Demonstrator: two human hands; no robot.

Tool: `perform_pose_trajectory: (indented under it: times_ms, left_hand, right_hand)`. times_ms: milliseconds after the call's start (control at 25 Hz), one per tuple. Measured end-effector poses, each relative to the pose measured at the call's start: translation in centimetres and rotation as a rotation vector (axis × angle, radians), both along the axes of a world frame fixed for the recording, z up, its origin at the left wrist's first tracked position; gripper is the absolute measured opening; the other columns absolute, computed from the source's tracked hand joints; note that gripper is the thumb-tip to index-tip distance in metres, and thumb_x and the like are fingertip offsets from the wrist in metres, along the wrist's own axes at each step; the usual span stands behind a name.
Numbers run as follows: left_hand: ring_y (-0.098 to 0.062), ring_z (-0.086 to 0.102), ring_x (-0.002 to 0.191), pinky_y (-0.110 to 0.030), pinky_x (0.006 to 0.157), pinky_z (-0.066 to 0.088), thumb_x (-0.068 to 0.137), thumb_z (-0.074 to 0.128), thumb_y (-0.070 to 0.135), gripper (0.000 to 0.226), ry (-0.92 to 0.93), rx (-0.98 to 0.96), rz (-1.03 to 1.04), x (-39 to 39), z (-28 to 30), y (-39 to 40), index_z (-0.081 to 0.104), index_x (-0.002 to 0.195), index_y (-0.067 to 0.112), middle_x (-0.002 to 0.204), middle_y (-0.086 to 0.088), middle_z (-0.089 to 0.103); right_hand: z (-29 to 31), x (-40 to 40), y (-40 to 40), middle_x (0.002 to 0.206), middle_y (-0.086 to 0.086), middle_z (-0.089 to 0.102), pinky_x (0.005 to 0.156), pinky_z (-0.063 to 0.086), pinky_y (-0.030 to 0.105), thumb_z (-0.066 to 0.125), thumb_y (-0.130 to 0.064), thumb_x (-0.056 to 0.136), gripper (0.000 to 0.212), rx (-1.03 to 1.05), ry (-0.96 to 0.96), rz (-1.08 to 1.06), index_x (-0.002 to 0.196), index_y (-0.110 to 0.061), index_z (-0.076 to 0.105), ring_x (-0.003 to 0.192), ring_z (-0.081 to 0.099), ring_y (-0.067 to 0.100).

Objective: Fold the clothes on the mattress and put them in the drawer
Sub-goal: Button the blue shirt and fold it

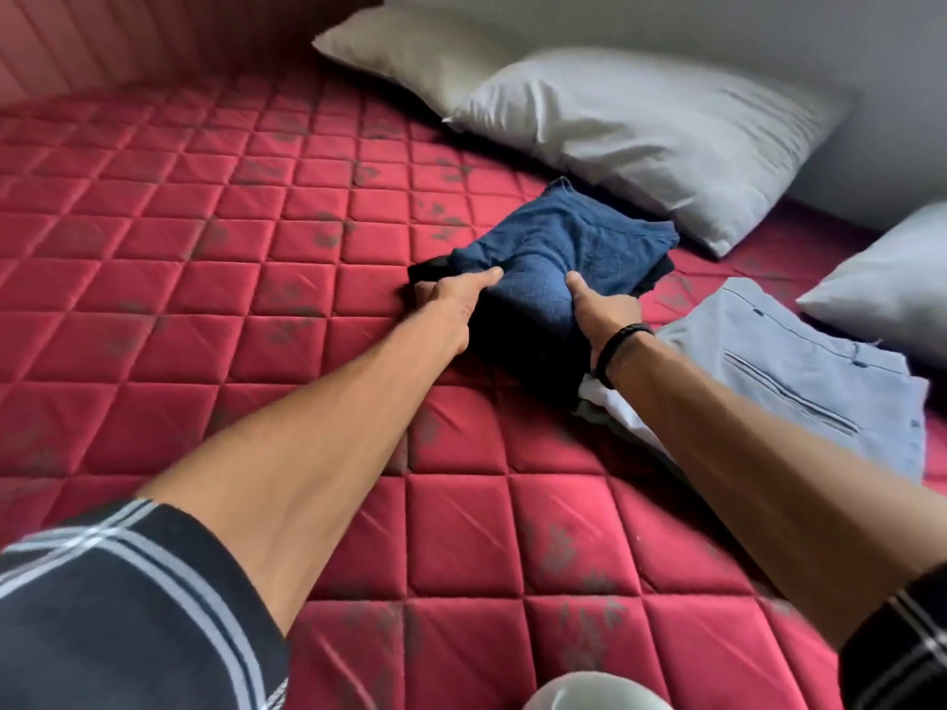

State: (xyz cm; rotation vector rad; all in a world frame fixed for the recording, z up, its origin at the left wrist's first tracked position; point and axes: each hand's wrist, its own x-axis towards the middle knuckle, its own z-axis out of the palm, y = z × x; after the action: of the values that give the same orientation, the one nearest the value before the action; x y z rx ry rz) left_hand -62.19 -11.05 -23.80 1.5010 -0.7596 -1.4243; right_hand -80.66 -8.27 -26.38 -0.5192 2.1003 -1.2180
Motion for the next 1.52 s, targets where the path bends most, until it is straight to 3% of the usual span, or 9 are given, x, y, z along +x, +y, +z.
perform_pose_trajectory:
  times_ms: [160, 360, 520, 680, 800, 960, 1120, 1320, 1520]
  left_hand:
    - [-0.024, 0.045, 0.141, -0.030, 0.116, 0.035, 0.073, 0.092, 0.035, 0.110, -0.138, -0.032, 0.075, 6.6, 0.6, 7.1, 0.027, 0.157, 0.008, 0.157, -0.006, 0.042]
    - [-0.027, 0.054, 0.131, -0.028, 0.106, 0.039, 0.078, 0.088, 0.036, 0.092, -0.242, -0.060, 0.245, 19.2, 1.1, 15.6, 0.034, 0.149, 0.014, 0.145, -0.008, 0.053]
    - [-0.025, 0.065, 0.112, -0.044, 0.101, 0.054, 0.071, 0.090, 0.044, 0.103, -0.245, -0.112, 0.445, 29.5, 0.0, 22.7, 0.024, 0.149, 0.033, 0.129, 0.003, 0.056]
    - [-0.022, 0.053, 0.134, -0.026, 0.112, 0.039, 0.082, 0.085, 0.034, 0.104, -0.321, -0.124, 0.507, 35.6, -0.4, 28.5, 0.015, 0.159, 0.032, 0.155, 0.002, 0.043]
    - [-0.036, 0.064, 0.121, -0.043, 0.107, 0.050, 0.075, 0.075, 0.052, 0.116, -0.303, -0.058, 0.363, 36.7, -0.3, 31.3, -0.014, 0.149, 0.066, 0.156, -0.010, 0.046]
    - [-0.037, 0.075, 0.092, -0.048, 0.087, 0.061, 0.057, 0.064, 0.070, 0.117, -0.510, 0.049, 0.066, 34.7, 1.3, 34.4, -0.028, 0.130, 0.079, 0.109, -0.019, 0.075]
    - [-0.034, 0.075, 0.079, -0.048, 0.078, 0.061, 0.069, 0.060, 0.066, 0.072, -0.792, -0.103, -0.122, 30.2, 5.4, 34.2, 0.029, 0.131, 0.049, 0.084, -0.009, 0.076]
    - [-0.024, 0.068, 0.061, -0.040, 0.069, 0.060, 0.082, 0.067, 0.046, 0.028, -0.724, -0.380, -0.248, 21.3, 9.7, 28.7, 0.065, 0.100, 0.025, 0.062, 0.002, 0.069]
    - [-0.029, 0.071, 0.097, -0.034, 0.084, 0.052, 0.092, 0.070, 0.032, 0.017, -0.898, -0.482, -0.524, 6.4, 9.5, 25.1, 0.070, 0.098, 0.016, 0.095, -0.008, 0.076]
  right_hand:
    - [2.3, 6.6, 3.5, 0.129, 0.008, 0.068, 0.104, 0.054, 0.038, 0.077, -0.074, 0.040, 0.120, -0.079, -0.012, 0.229, 0.136, -0.005, 0.057, 0.116, 0.067, 0.023]
    - [4.8, 19.3, 7.4, 0.116, 0.003, 0.074, 0.091, 0.059, 0.033, 0.081, -0.032, 0.088, 0.037, -0.110, -0.081, 0.667, 0.117, -0.013, 0.070, 0.103, 0.071, 0.018]
    - [5.2, 30.6, 8.7, 0.118, -0.002, 0.075, 0.099, 0.057, 0.037, 0.088, -0.068, 0.056, 0.087, -0.055, -0.057, 1.029, 0.124, -0.018, 0.067, 0.106, 0.072, 0.015]
    - [5.5, 38.8, 10.2, 0.119, -0.005, 0.076, 0.105, 0.054, 0.040, 0.087, -0.059, 0.064, 0.083, -0.001, -0.087, 1.294, 0.132, -0.017, 0.064, 0.109, 0.072, 0.013]
    - [6.4, 41.5, 11.2, 0.118, -0.003, 0.075, 0.102, 0.054, 0.037, 0.078, -0.069, 0.071, 0.075, 0.026, 0.148, 1.384, 0.127, -0.020, 0.067, 0.108, 0.071, 0.014]
    - [9.3, 38.7, 12.6, 0.131, 0.009, 0.063, 0.086, 0.057, 0.037, 0.054, -0.063, 0.097, 0.066, 0.213, 0.555, 1.394, 0.141, -0.015, 0.055, 0.113, 0.063, 0.029]
    - [13.0, 30.8, 14.1, 0.152, 0.012, 0.051, 0.108, 0.041, 0.034, 0.055, -0.061, 0.098, 0.075, 0.216, 0.748, 1.338, 0.154, -0.013, 0.041, 0.138, 0.051, 0.030]
    - [15.9, 19.4, 18.0, 0.141, 0.017, 0.059, 0.096, 0.046, 0.032, 0.060, -0.057, 0.097, 0.068, 0.170, 0.685, 1.052, 0.146, -0.010, 0.051, 0.119, 0.060, 0.030]
    - [13.6, 4.2, 24.1, 0.162, 0.024, 0.020, 0.115, 0.034, 0.056, 0.064, -0.055, 0.089, 0.072, 0.243, 0.723, 0.379, 0.148, -0.019, 0.040, 0.144, 0.028, 0.047]
